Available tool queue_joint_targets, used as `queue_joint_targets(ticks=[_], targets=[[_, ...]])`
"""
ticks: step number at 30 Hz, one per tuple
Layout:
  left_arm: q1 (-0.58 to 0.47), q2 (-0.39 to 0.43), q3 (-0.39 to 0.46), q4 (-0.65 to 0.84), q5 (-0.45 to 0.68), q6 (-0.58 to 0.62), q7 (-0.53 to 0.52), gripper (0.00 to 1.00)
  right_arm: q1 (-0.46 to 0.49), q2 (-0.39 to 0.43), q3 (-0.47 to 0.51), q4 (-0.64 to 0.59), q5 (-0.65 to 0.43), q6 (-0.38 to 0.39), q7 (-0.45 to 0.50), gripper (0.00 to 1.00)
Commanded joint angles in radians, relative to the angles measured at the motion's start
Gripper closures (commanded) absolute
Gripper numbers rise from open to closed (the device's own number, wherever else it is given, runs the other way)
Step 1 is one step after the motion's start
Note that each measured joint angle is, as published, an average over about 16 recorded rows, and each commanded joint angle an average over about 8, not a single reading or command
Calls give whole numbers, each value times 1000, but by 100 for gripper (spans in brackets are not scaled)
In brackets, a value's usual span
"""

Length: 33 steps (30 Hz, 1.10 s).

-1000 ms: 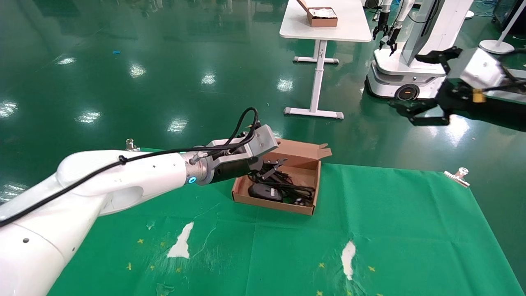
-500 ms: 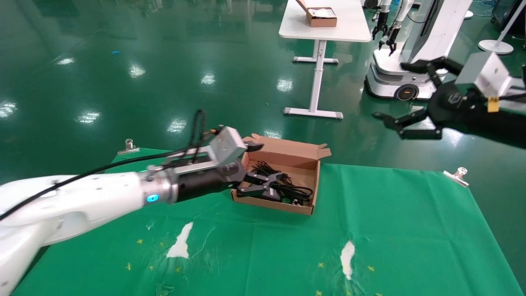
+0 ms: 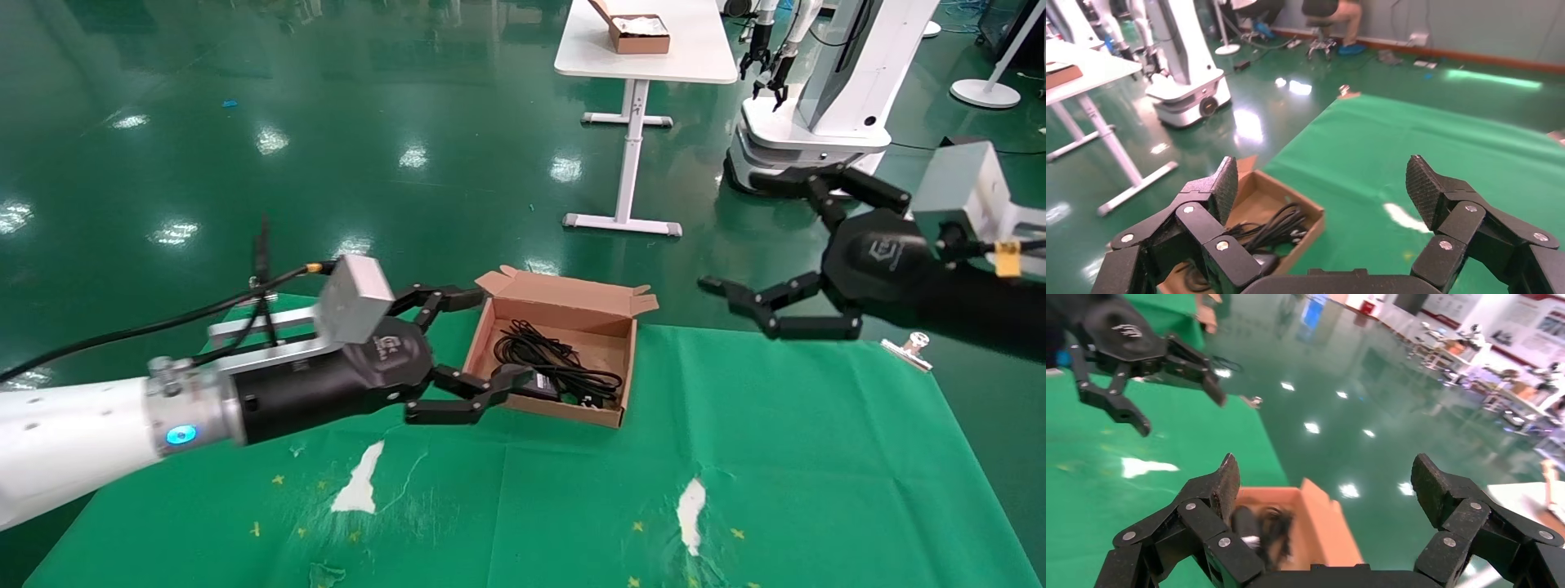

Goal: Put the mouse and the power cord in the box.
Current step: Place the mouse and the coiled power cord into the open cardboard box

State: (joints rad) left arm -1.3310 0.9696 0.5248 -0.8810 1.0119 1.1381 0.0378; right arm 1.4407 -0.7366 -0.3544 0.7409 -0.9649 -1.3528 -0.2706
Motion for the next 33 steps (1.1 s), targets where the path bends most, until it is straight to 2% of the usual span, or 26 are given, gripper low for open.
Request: queue_joint_targets(ticks=[1, 25, 33], targets=[[18, -25, -17, -28, -20, 25, -16, 0, -25, 8, 5, 37, 16, -10, 31, 0], [232, -324, -222, -365, -255, 324, -204, 0, -321, 110, 66, 476, 205, -125, 402, 0], [264, -371, -252, -419, -290, 370, -227, 0, -382, 131, 78, 567, 245, -151, 469, 0]])
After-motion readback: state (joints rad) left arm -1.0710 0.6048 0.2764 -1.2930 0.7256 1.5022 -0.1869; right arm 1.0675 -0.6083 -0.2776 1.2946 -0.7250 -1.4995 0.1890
